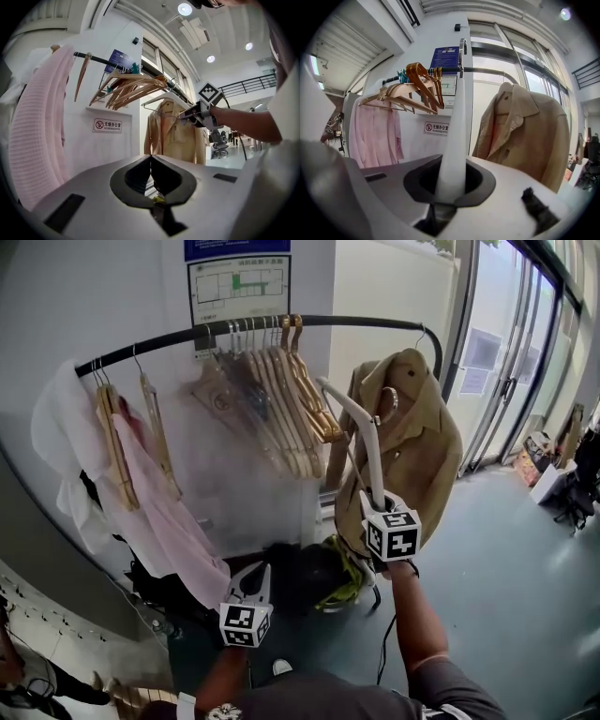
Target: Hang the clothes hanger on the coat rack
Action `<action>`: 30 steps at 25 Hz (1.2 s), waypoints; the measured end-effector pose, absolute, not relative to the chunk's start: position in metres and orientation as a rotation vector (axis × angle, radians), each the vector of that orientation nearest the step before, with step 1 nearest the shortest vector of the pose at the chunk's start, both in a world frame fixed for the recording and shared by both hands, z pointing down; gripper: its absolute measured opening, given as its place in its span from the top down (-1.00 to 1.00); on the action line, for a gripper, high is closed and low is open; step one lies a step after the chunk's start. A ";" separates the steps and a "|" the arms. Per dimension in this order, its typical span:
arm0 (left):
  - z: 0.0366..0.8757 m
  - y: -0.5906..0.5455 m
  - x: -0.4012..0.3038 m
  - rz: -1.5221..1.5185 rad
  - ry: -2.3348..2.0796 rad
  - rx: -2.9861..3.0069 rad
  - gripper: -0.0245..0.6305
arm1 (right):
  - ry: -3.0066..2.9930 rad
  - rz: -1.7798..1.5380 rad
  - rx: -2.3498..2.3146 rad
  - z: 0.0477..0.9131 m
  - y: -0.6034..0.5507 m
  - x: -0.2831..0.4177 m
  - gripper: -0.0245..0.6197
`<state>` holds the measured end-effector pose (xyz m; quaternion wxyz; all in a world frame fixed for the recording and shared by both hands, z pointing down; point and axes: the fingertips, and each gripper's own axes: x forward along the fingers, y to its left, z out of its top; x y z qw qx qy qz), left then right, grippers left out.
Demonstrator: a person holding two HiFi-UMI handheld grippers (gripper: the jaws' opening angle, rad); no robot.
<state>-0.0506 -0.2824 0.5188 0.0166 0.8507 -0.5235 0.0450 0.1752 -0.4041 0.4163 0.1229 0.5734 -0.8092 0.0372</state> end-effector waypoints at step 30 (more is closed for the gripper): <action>0.527 -0.296 -0.052 0.117 -1.617 2.624 0.90 | -2.339 0.211 1.453 0.314 -0.549 0.141 0.75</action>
